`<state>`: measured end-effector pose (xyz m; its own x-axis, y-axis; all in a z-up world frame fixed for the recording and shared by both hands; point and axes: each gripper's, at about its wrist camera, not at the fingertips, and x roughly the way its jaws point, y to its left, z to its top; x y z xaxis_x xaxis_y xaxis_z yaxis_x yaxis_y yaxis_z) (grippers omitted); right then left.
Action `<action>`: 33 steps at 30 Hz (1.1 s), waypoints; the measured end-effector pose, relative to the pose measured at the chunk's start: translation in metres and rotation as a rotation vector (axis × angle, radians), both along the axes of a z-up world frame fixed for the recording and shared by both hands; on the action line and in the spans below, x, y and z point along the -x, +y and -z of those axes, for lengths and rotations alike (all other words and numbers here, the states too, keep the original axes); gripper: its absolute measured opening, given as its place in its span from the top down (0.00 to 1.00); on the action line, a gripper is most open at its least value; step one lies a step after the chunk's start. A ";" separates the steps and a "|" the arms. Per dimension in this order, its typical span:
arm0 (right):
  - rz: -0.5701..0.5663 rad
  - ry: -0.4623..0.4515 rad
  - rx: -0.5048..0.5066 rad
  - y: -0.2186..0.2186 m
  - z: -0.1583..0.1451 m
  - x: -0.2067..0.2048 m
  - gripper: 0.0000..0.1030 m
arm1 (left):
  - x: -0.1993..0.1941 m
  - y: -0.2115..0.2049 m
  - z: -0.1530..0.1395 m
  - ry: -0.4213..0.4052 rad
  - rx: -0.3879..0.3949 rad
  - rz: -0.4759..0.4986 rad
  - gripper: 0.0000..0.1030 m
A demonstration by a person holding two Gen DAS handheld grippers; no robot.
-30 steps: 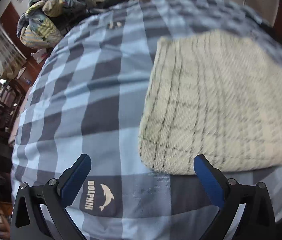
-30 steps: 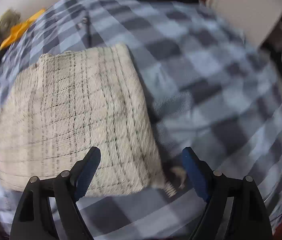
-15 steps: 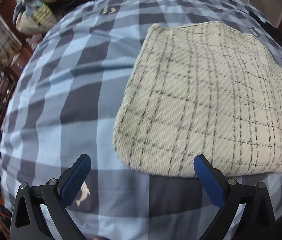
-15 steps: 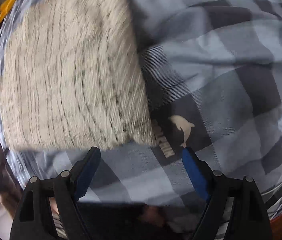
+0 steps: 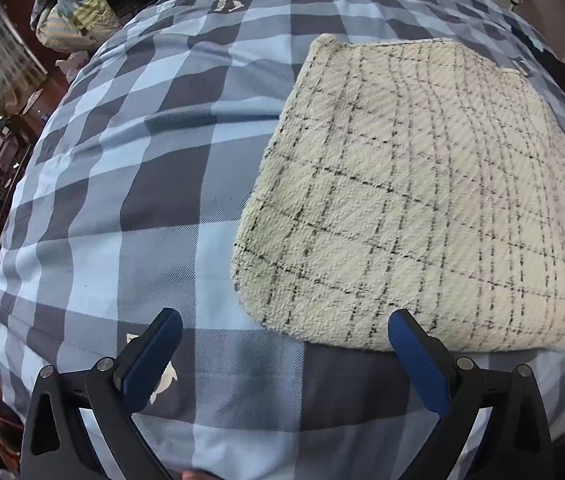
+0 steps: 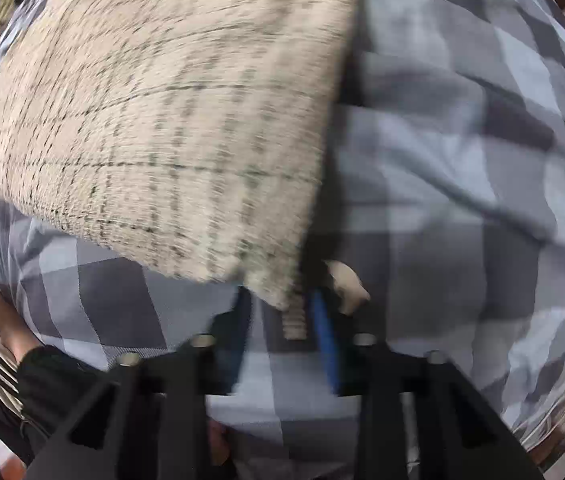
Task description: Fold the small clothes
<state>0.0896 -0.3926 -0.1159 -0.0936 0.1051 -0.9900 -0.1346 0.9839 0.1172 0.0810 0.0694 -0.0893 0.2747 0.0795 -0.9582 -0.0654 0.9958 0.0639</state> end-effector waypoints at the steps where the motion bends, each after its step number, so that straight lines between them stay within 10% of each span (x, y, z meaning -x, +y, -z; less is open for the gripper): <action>1: -0.016 -0.005 -0.014 0.006 0.001 -0.001 0.84 | 0.000 0.000 0.001 0.001 -0.001 -0.001 0.00; 13: -0.043 -0.087 -0.022 -0.004 -0.018 0.029 0.97 | -0.005 0.007 0.004 0.000 -0.019 -0.021 0.00; 24: 0.108 0.074 0.175 -0.029 0.001 0.023 0.95 | -0.006 0.022 -0.005 -0.051 -0.032 -0.089 0.00; 26: 0.149 -0.012 0.159 -0.019 -0.022 0.022 0.82 | -0.007 0.014 -0.007 -0.076 -0.089 -0.062 0.00; 28: 0.151 -0.122 0.137 0.011 -0.047 0.021 0.35 | -0.006 -0.003 -0.011 -0.128 -0.121 0.013 0.00; 30: 0.143 -0.259 0.080 0.050 -0.072 0.019 0.14 | 0.001 -0.026 -0.018 -0.193 -0.089 0.130 0.00; 33: 0.112 -0.379 -0.007 0.102 -0.101 0.006 0.14 | 0.012 -0.059 -0.022 -0.254 0.002 0.314 0.00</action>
<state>0.0840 -0.2910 -0.0151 0.2907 0.1009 -0.9515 -0.0616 0.9943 0.0866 0.0688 0.0099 -0.0673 0.5131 -0.0475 -0.8570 0.2289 0.9699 0.0833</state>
